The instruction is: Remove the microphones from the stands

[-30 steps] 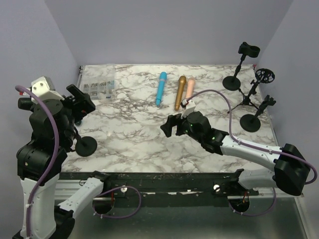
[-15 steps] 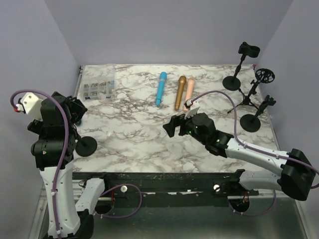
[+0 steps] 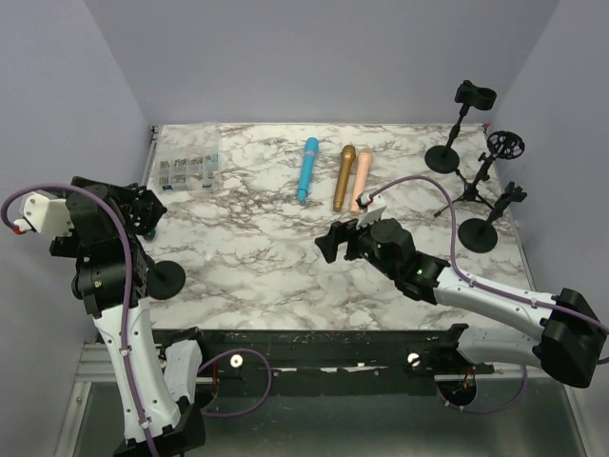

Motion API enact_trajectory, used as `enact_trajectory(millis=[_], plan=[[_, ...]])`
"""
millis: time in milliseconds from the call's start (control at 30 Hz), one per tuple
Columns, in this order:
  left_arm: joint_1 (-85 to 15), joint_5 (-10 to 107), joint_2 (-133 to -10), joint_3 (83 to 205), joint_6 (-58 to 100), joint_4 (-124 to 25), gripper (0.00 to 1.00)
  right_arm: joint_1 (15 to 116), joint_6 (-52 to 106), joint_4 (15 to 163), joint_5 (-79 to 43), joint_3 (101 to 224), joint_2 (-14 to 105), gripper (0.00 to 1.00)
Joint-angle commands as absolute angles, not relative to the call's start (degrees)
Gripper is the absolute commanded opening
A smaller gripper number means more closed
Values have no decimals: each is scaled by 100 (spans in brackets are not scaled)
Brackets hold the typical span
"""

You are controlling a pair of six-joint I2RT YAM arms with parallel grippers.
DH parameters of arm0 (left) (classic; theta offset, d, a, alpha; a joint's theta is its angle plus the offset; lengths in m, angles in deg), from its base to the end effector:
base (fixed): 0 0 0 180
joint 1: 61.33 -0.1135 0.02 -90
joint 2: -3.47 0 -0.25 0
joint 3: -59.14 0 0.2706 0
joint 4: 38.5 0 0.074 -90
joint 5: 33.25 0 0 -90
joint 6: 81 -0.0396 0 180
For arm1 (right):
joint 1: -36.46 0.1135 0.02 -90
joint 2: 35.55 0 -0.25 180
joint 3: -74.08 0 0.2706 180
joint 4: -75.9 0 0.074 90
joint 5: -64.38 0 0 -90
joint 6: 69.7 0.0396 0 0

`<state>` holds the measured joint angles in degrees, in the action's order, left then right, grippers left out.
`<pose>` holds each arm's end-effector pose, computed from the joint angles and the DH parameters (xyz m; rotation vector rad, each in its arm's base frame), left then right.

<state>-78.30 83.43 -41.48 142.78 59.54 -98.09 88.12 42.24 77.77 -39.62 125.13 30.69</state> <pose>0.1445 0.0627 0.4203 -1.2935 1.3857 0.0527 0.1861 0.2199 0.2384 -0.3214 1.8852 0.6560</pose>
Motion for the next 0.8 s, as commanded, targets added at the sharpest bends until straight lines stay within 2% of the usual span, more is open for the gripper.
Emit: enact_trajectory(millis=[0,167,333,400,500,567,700,767], plan=[[-8086,7937,-4233,14158,6134,-9139,91,8797,4140,7651,-4126,12450,3066,100],[-8180,7845,-4260,13906,6097,-8725,85,8797,4155,7640,-4073,12486,3185,100],[-8216,7908,-4273,13754,6056,-8566,72,8799,4153,7632,-4066,12504,3270,100],[-8229,7984,-4263,13752,5991,-8494,62,8799,4152,7637,-4079,12504,3289,100],[-8224,7914,-4285,13773,5778,-8254,39,8803,4150,7621,-4084,12503,3325,100],[-8236,7882,-4316,13810,5711,-8155,30,8803,4149,7606,-4058,12516,3353,100],[-8234,7979,-4327,13889,5618,-8148,19,8797,4187,7612,-4003,12513,3406,100],[-8234,8098,-4293,13915,5572,-8195,17,8798,4195,7612,-4003,12503,3419,100]])
